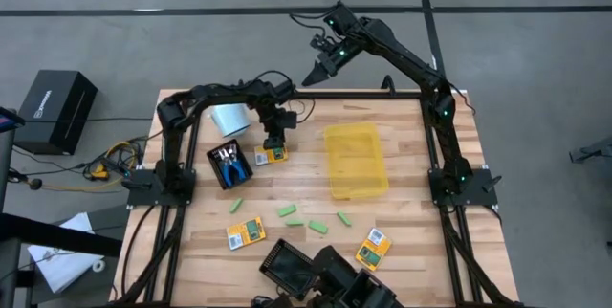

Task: Pick & Place School Supplies
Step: Put the top crayon box into the yellow bin

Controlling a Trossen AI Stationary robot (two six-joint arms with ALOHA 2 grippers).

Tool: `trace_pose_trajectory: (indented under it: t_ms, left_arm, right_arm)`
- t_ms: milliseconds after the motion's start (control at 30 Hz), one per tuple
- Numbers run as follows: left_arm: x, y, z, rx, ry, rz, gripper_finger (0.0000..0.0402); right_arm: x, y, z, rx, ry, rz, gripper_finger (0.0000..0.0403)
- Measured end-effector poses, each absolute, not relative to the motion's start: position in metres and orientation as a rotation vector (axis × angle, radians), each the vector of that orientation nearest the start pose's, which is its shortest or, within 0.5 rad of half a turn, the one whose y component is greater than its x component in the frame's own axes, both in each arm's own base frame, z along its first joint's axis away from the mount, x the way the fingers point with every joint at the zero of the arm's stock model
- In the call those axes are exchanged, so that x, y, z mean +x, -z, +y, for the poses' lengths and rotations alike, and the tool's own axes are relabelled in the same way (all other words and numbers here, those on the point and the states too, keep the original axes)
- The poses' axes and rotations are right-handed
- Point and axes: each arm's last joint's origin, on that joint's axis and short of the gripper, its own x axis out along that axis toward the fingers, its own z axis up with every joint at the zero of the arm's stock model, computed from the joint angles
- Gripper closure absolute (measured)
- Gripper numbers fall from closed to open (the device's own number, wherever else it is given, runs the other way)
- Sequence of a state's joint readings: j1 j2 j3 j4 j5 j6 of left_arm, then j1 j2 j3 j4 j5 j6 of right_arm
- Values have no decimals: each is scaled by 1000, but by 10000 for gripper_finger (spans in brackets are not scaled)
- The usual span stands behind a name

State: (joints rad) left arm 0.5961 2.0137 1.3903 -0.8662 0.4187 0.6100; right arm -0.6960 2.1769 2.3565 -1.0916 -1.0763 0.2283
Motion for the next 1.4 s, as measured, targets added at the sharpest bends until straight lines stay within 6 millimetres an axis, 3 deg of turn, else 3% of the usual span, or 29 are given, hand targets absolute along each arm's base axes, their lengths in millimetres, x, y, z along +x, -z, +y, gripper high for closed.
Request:
trace_pose_trajectory:
  t_ms: [367, 867, 1100, 1400]
  left_arm:
    - [326, -166, 208, -91, 233, 1228, 266]
    - [323, -160, 210, -80, 253, 1254, 266]
    - [326, -132, 208, -143, 298, 1319, 266]
    - [329, -138, 207, -133, 310, 1280, 281]
  right_arm:
    - [364, -360, -271, 913, -292, 607, 233]
    - [365, -361, -270, 909, -317, 593, 233]
    - [367, -363, -271, 914, -320, 583, 233]
    - [367, -364, -271, 905, -325, 574, 233]
